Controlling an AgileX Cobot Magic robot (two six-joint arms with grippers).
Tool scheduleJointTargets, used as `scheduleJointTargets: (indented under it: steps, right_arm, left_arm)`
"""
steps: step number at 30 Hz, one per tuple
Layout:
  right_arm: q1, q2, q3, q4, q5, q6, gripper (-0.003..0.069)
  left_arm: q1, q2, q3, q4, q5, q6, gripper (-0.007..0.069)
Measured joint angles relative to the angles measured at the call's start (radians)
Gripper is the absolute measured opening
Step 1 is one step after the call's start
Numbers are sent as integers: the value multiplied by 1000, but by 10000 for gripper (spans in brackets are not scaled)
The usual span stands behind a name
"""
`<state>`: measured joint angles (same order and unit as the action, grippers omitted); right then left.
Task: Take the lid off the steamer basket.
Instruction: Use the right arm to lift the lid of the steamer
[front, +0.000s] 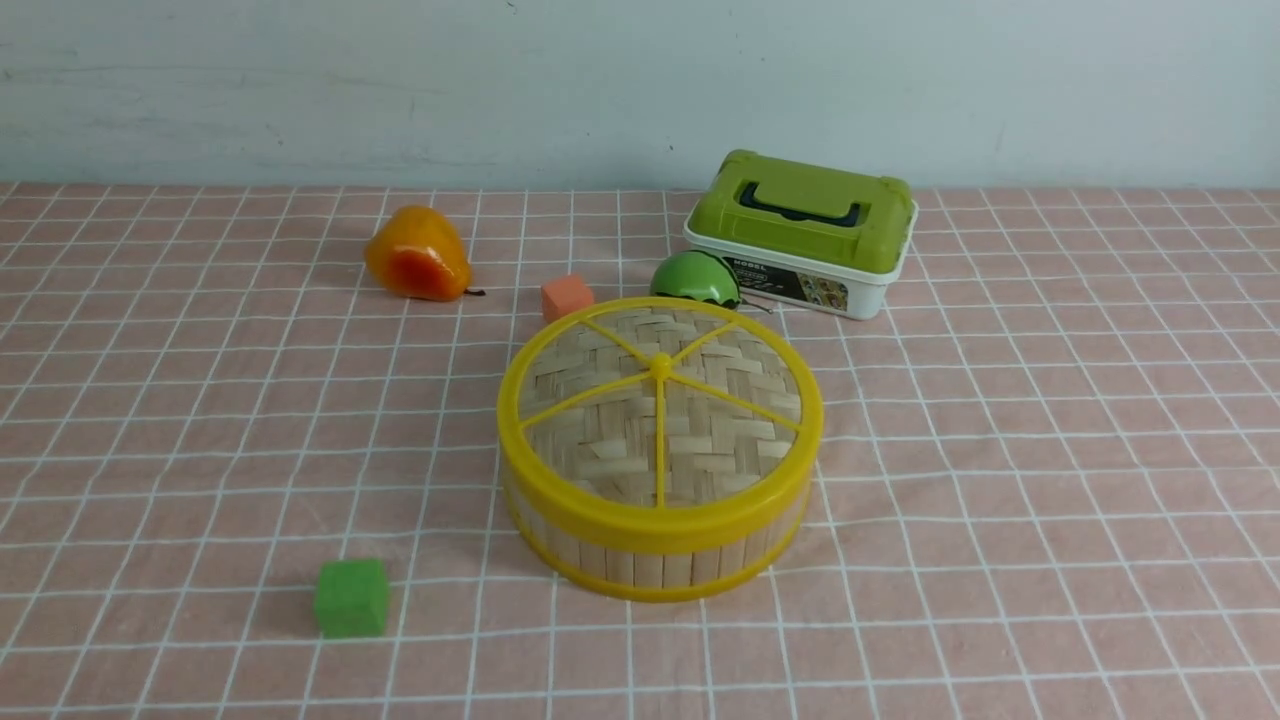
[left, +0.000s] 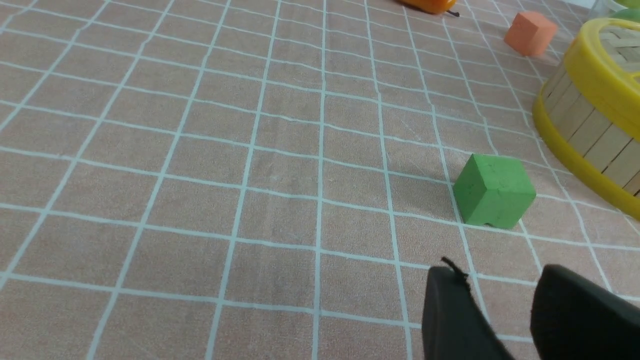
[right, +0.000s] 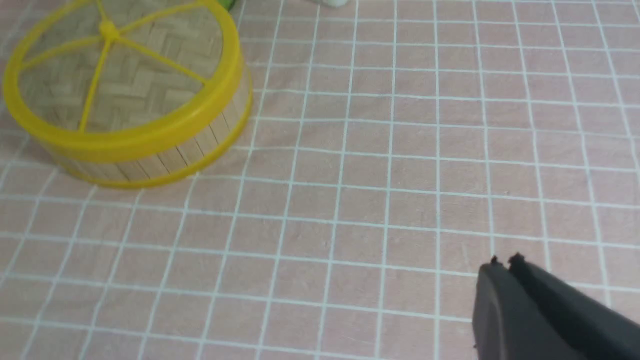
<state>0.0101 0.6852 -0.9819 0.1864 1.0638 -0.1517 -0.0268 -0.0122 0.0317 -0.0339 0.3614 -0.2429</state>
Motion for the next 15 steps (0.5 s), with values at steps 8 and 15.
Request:
scheduleJointTargets:
  steps: [8,15]
  right_arm:
    - [28,438,-425,108,185,-186,-6]
    - [267,741,-670,16,187,-176,0]
  left_arm:
    - [0,0,0,0,0,0,239]
    - [0,0,0,0,0,0,239]
